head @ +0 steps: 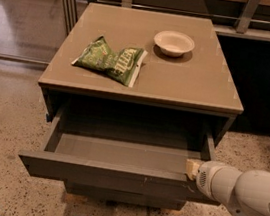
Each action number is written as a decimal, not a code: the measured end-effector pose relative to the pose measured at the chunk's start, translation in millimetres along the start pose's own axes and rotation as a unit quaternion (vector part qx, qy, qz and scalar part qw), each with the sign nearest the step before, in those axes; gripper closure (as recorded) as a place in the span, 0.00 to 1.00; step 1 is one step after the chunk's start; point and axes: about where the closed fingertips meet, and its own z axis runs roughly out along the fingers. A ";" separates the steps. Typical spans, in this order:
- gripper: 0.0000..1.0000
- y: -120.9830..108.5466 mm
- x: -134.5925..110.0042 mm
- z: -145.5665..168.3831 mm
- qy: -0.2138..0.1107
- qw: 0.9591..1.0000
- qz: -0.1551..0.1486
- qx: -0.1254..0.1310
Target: Open top drawer
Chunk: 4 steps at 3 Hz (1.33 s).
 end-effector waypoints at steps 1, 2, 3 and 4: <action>1.00 0.0 0.0 0.0 0.000 1.000 0.000 0.000; 1.00 6.6 16.7 4.3 0.023 0.999 -0.024 -0.013; 1.00 10.0 15.1 -1.1 0.025 0.999 -0.025 -0.016; 1.00 13.0 18.2 -2.4 0.030 0.999 -0.031 -0.021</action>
Offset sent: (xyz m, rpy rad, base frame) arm -0.0264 0.0194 -0.0144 -0.0573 0.0904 0.1477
